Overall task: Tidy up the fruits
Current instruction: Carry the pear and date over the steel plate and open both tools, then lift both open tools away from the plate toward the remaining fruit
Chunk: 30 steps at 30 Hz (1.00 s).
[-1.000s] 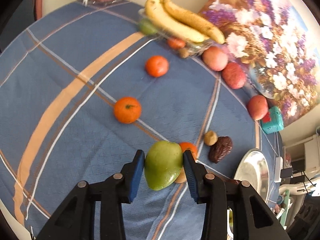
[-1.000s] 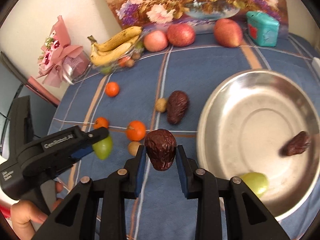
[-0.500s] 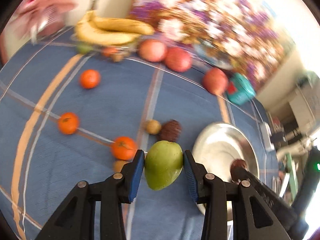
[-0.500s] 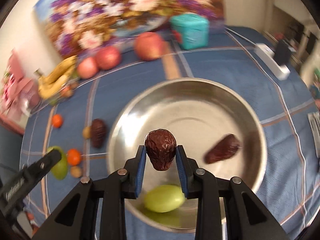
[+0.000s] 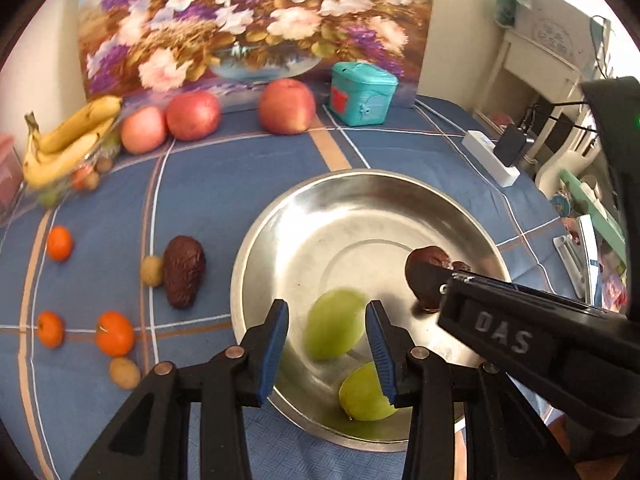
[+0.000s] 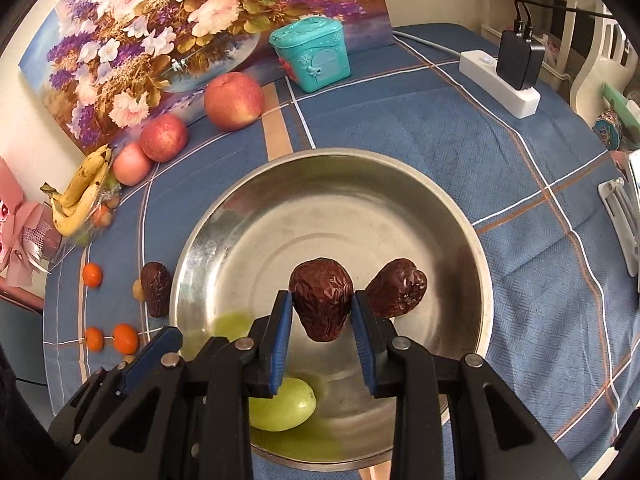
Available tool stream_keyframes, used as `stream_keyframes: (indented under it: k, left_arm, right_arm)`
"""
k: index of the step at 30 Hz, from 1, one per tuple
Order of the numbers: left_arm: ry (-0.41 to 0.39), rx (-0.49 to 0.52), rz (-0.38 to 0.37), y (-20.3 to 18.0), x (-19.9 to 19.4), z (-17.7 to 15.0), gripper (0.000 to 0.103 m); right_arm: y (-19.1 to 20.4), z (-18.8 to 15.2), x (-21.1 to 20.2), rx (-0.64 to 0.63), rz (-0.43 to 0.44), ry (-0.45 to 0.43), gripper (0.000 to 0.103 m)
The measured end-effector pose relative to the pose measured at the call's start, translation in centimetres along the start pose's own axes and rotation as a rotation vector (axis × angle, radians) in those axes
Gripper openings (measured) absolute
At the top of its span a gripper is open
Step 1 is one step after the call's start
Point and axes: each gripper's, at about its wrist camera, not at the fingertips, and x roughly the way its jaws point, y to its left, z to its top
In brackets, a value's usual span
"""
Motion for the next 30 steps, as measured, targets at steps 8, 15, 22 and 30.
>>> stream_keyframes:
  k: [8,15,22,30]
  left_arm:
    - [0.001,-0.115,-0.004,2.2,-0.3,0.1,0.048]
    - [0.02,-0.308,0.077,6.7,-0.2,-0.3,0.061]
    - [0.035,-0.438,0.288,11.6,-1.0,-1.4,0.081]
    - [0.051,-0.518,0.427,16.0,-1.7,-2.8,0.103]
  right_arm:
    - [-0.3,0.3,-0.2,0.021,0.002,-0.005,0.034]
    - [0.1,0.3,-0.3,-0.004,-0.005,-0.012,0.038]
    - [2.1,-0.1,-0.1,-0.091,-0.003,-0.013,0.044]
    - [4.9,-1.2,0.3,-0.189,0.044,0.0,0.067]
